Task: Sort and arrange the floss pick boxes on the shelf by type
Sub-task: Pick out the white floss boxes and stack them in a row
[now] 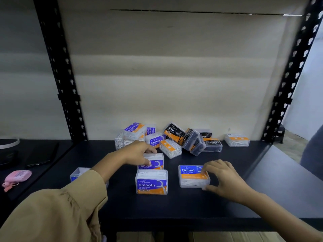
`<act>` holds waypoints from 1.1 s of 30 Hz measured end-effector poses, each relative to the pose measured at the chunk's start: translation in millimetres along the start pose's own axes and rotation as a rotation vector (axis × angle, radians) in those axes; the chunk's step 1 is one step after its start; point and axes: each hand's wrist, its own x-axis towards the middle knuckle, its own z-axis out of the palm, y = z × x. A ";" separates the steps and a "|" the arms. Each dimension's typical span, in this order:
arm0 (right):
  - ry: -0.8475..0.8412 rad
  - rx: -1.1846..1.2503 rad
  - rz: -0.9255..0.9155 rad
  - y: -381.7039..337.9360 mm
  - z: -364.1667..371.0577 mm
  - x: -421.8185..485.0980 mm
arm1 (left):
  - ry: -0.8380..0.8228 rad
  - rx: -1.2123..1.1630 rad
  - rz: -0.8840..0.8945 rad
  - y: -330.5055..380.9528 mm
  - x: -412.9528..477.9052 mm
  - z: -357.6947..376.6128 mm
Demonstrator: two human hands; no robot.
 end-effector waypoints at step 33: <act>-0.067 0.322 0.171 -19.7 -10.3 45.9 | -0.163 -0.209 0.027 -7.0 -8.2 -13.4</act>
